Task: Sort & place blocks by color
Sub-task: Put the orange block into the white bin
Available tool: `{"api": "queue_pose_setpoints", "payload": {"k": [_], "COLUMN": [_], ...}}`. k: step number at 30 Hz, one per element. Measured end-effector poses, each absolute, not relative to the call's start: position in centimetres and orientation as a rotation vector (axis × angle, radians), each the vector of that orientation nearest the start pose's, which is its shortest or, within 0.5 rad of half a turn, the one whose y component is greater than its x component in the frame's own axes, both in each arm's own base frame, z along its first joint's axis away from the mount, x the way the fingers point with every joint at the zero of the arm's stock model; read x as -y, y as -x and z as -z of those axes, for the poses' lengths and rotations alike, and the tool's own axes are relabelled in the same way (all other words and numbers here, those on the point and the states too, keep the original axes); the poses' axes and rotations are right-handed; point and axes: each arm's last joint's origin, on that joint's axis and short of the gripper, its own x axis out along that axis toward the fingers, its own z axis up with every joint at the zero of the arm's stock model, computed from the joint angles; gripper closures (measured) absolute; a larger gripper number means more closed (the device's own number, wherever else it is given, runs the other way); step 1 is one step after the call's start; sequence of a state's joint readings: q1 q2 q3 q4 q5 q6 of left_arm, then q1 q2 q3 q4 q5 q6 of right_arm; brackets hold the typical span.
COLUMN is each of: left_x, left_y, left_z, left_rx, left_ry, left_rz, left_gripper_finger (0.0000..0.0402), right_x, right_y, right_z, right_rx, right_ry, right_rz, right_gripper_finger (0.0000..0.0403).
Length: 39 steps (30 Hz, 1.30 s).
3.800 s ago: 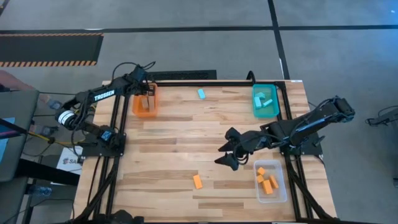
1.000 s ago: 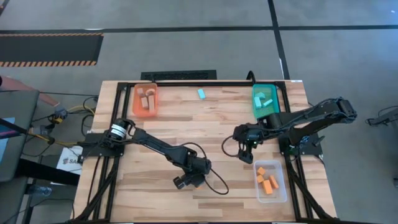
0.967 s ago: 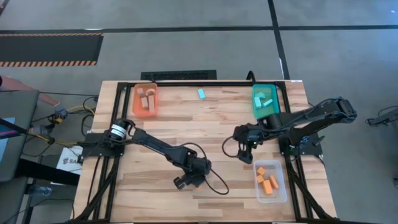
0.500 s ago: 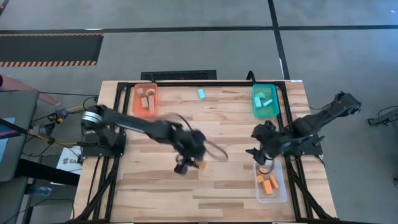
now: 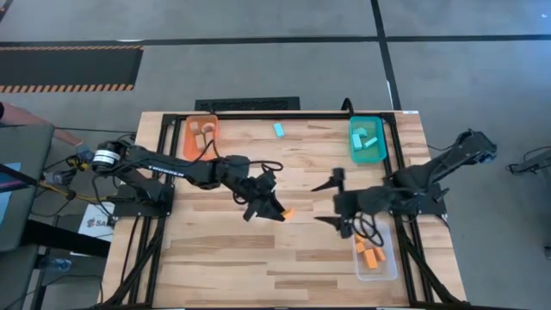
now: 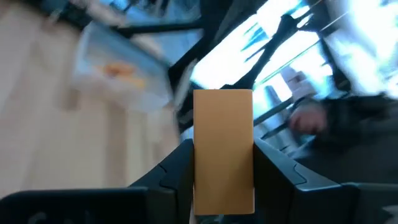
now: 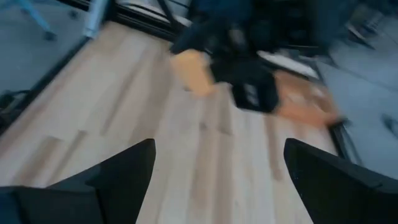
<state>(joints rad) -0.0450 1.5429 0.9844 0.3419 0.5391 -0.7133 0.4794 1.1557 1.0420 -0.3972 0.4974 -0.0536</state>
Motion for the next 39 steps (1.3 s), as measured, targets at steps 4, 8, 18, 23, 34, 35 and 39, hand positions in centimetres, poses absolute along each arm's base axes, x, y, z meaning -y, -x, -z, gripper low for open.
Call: {"api": "queue_pose_setpoints", "payload": {"k": [4, 8, 18, 23, 34, 35, 39], "left_x": [3.0, 2.9, 2.9, 2.9, 2.4, 2.3, 2.4], "left_y": [-34.2, -34.2, -34.2, -34.2, -34.4, -34.4, -34.3], "left_z": [-27.6, -27.7, -27.4, -27.4, -28.0, -28.0, -27.7], "left_rx": [-0.360, -0.363, -0.390, -0.386, -0.328, -0.333, -0.362], "left_ry": [0.791, 0.816, 0.837, 0.850, 0.909, 0.912, 0.929], "left_rz": [0.527, 0.527, 0.514, 0.494, 0.460, 0.457, 0.442], "left_gripper_finger": [0.0294, 0.0291, 0.0292, 0.0291, 0.0291, 0.0292, 0.0293], "right_x": [-10.1, -9.3, -7.9, -7.4, -7.4, -7.4, -7.3], "right_y": [-24.8, -26.6, -28.3, -28.5, -29.7, -29.7, -29.7], "right_z": [-32.7, -32.0, -32.8, -33.0, -31.5, -31.5, -32.2], "right_rx": [-0.399, -0.383, -0.238, -0.209, -0.260, -0.257, -0.206], "right_ry": [0.290, 0.251, 0.339, 0.319, 0.310, 0.310, 0.309], "right_rz": [-0.137, -0.207, -0.261, -0.281, -0.336, -0.334, -0.302], "right_gripper_finger": [0.0025, 0.0025, 0.0028, 0.0058, 0.0112, 0.0112, 0.0113]}}
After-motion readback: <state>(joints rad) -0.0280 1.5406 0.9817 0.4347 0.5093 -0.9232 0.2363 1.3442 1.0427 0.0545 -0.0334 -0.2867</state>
